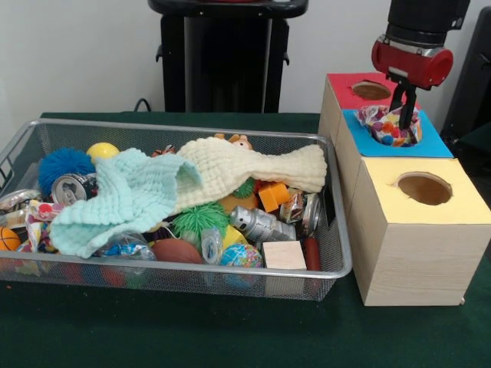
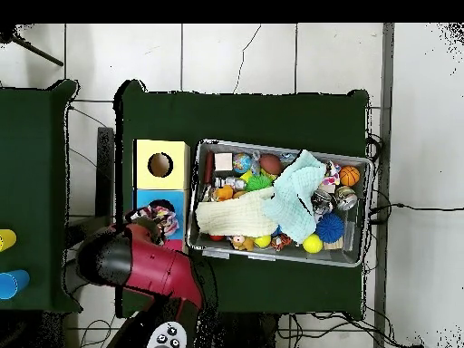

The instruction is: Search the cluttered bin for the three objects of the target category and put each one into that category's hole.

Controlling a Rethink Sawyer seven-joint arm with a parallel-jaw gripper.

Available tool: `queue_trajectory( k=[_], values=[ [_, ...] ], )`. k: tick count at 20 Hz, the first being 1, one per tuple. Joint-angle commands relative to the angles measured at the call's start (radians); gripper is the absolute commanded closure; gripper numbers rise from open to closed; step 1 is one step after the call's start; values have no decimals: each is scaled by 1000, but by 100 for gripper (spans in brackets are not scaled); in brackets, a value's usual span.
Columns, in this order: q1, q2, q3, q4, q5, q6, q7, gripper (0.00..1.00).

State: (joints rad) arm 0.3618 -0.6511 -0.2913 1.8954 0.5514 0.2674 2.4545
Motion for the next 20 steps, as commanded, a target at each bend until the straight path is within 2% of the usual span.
queue_trajectory(
  k=[1, 4, 5, 9, 11, 13, 15, 20],
  values=[
    [5, 25, 110, 73, 62, 225, 257, 100],
    [7, 59, 104, 64, 61, 232, 241, 100],
    [8, 80, 103, 61, 59, 206, 231, 100],
    [-14, 147, 134, 61, 63, 44, 191, 100],
    [-34, 172, 160, 67, 50, -77, 173, 100],
    [-65, 203, 200, 68, 12, -241, 183, 100],
    [-52, 240, 184, 48, -13, -333, 199, 100],
    [-70, 266, 216, 47, -34, -410, 189, 100]
  ],
)
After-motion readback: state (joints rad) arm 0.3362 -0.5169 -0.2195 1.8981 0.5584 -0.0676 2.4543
